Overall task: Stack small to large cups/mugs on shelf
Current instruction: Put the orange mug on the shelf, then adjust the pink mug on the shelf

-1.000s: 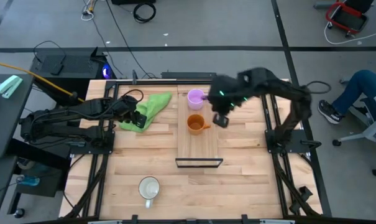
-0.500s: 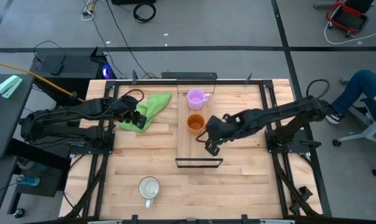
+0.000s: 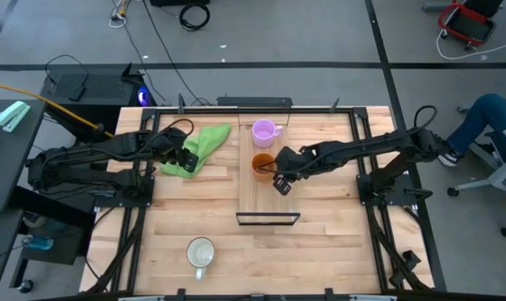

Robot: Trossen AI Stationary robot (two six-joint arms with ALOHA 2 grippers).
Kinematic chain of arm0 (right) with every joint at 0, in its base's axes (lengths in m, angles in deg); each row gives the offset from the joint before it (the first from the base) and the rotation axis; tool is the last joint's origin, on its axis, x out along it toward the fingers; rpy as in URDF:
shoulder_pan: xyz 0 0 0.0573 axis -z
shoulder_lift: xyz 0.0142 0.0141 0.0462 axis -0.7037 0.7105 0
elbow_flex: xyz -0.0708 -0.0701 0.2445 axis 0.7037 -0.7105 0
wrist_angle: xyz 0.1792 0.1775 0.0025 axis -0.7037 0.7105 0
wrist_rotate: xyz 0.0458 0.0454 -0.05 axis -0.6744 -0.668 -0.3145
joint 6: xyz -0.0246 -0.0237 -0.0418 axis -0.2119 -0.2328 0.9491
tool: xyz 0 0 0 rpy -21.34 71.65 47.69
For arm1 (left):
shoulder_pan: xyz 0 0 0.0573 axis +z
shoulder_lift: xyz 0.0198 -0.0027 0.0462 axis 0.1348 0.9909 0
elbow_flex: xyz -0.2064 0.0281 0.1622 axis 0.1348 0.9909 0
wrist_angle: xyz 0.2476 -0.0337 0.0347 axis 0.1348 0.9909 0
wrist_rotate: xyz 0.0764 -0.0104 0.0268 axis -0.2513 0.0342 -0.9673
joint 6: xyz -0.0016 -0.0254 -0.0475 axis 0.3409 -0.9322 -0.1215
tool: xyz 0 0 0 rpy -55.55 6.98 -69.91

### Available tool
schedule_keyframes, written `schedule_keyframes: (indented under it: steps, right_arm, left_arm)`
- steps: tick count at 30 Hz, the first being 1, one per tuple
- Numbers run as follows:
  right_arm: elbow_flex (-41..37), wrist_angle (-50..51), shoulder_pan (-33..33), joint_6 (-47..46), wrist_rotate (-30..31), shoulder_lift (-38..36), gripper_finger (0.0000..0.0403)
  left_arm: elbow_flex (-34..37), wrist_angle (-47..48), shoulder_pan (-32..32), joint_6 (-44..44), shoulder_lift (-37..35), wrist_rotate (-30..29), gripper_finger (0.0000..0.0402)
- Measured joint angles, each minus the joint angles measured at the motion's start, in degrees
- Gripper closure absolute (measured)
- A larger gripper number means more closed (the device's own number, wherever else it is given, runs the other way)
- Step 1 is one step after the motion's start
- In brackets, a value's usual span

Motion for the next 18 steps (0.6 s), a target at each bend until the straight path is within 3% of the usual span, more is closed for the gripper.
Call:
schedule_keyframes:
  steps: [18]
  right_arm:
    - [0.1,0.0,1.4,1.7,-3.7,-1.2,0.0403]
  left_arm:
    - [0.0,0.2,0.0,0.0,0.0,0.2,0.0362]
